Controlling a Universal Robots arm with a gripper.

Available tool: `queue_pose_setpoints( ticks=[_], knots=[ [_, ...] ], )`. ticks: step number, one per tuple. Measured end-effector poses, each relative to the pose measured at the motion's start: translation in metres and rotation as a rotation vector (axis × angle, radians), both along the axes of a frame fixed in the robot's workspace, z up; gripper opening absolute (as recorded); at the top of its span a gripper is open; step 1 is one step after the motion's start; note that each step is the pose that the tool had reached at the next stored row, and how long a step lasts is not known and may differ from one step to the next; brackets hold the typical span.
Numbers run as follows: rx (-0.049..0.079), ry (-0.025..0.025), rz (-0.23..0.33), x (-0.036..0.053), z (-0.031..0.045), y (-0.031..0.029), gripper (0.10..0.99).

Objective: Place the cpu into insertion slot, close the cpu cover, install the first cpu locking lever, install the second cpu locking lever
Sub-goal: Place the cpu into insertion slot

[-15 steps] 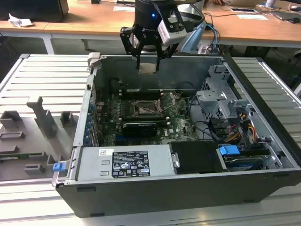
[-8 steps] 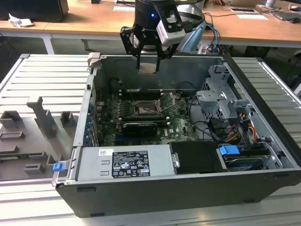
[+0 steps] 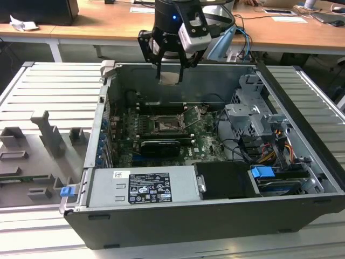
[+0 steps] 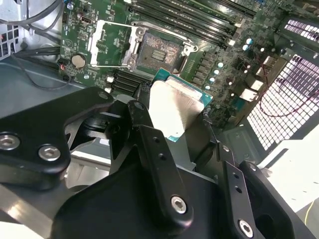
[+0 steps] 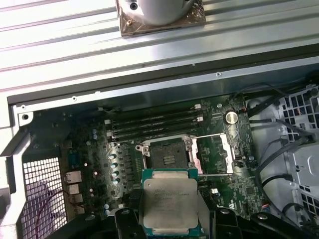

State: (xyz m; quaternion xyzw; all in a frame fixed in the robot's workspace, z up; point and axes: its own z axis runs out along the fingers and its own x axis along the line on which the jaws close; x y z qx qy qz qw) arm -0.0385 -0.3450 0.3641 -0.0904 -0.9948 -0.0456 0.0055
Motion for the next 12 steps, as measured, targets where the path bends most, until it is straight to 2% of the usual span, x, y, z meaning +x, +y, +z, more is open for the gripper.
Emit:
queue_pose_setpoints(
  ticks=[7,12],
  knots=[
    [-0.001,0.0001,-0.038,0.0000,-0.0002,0.0000,0.525],
    [-0.001,0.0000,-0.098,0.0000,-0.0005,0.0000,0.525]
  ],
)
